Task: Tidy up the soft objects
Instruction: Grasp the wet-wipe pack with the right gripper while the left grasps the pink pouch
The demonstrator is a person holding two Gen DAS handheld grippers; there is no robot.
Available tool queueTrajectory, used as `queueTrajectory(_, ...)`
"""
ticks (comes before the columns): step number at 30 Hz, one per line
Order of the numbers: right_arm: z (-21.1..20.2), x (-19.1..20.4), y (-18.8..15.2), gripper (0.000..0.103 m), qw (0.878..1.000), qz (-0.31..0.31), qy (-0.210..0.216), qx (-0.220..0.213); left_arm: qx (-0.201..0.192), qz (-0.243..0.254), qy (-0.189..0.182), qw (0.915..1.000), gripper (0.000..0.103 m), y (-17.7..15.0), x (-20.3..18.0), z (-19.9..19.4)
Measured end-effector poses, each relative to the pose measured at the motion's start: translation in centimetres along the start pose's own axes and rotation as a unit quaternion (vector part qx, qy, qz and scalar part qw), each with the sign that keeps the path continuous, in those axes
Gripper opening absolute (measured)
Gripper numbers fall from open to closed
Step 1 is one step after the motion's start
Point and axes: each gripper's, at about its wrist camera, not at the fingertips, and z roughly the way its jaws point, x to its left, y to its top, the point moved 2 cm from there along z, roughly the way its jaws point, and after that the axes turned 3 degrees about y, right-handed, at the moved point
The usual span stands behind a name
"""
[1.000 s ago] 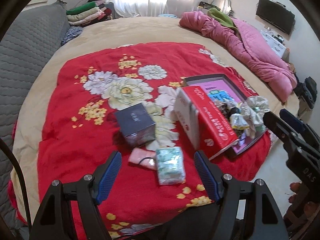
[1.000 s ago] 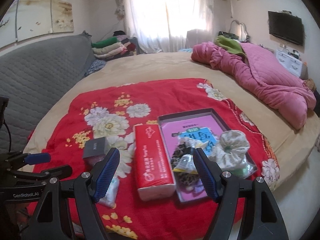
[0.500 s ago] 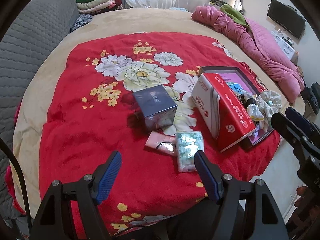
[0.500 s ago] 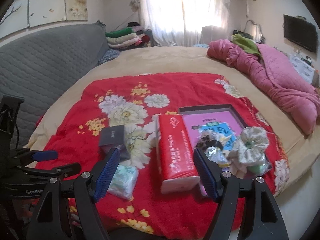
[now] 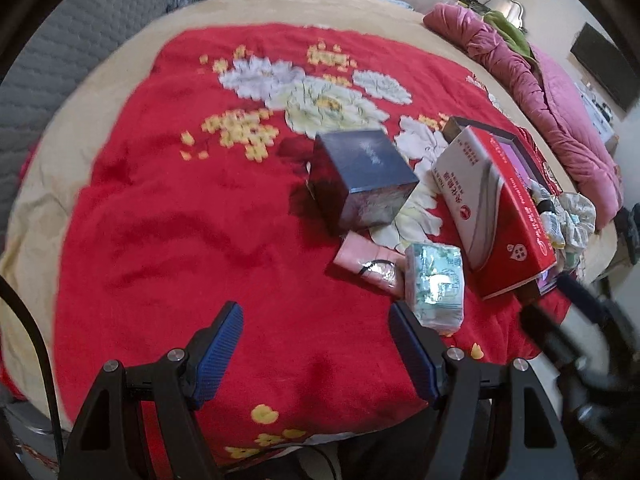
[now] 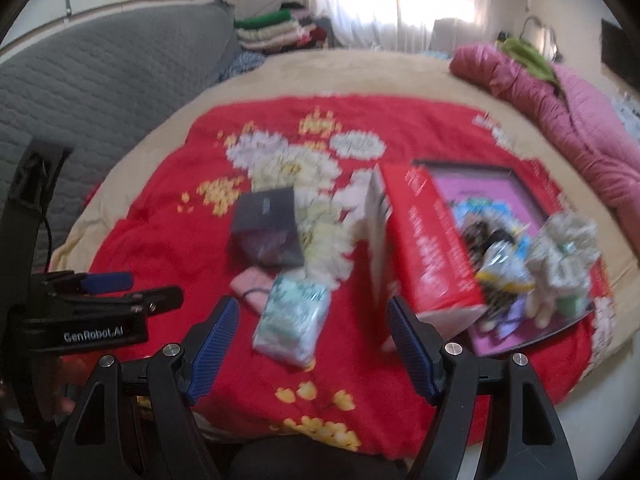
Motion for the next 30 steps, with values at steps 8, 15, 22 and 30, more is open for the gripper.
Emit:
queueTrajectory(8,5.9,0.9,-1.3,0.077,0.998,-0.002,-0.009,0.054,0.019,-0.016,-0.003,0.9997,0.074,0.5,0.7,3.1)
queueTrajectory(15,9.7,1.1,-1.4,0.077,0.997,-0.006,-0.027,0.078,0.036,-0.028,-0.031,0.9985,0.074,2.5,0.4,5.4)
queueTrajectory(22,9.9,0.7,-1.4,0.055,0.997,-0.016,-0.031,0.068,0.067,-0.046,-0.058,0.9951,0.074,3.4,-0.5,8.2)
queueTrajectory(30,8.0,0.5,-1.7,0.053,0.997,-0.038,-0.023,0.061,0.104,-0.082,-0.073,0.9884,0.075,3.4,-1.5,11.1)
